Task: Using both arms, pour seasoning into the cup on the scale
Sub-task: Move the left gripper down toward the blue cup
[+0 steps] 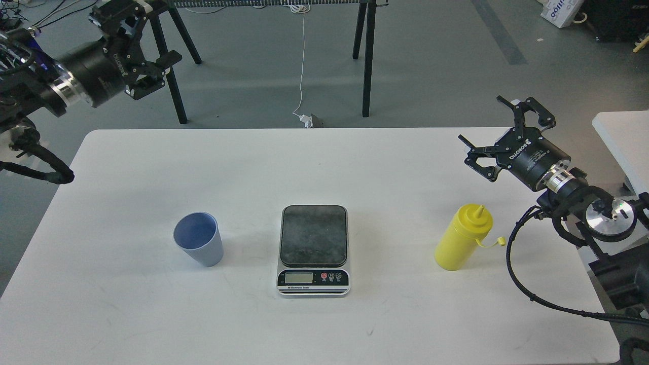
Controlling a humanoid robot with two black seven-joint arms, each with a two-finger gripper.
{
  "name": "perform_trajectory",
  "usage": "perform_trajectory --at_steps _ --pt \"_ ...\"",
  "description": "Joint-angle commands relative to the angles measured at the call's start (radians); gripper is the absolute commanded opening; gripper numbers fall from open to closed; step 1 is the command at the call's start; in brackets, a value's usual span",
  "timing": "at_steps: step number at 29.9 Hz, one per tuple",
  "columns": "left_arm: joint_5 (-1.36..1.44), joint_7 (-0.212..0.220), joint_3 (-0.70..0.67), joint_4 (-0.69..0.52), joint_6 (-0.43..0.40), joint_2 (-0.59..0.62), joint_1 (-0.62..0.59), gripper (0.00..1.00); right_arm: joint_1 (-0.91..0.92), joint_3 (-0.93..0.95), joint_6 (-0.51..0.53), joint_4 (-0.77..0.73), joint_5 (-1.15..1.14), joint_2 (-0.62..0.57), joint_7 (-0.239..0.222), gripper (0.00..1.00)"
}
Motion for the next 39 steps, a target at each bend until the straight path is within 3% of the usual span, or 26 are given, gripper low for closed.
perform_trajectory --at_steps 1,17,22,26,35,39 --pt "0.003 0.0 -0.011 -0.008 0.0 0.007 0.0 1.0 0.0 0.0 0.0 0.0 0.0 -0.002 0.0 0.99" --pt "-0.074 0.0 -0.026 0.023 0.0 0.004 0.029 1.0 0.0 0.003 0.0 0.002 0.0 0.0 0.0 0.99" --pt "-0.069 0.0 -0.022 0.09 0.0 0.006 0.037 0.99 0.0 0.004 0.0 0.002 0.0 0.004 0.0 0.99" --pt "-0.052 0.0 -0.016 0.215 0.0 -0.002 0.032 1.0 0.0 0.007 0.0 0.003 0.0 0.007 0.0 0.99" --pt "0.511 0.0 -0.025 0.215 0.0 0.032 -0.08 1.0 -0.002 0.011 0.0 0.003 0.0 0.018 0.0 0.99" --pt "0.898 0.0 -0.019 0.141 0.0 0.043 -0.109 1.0 0.0 0.011 0.0 0.003 0.0 0.021 0.0 0.99"
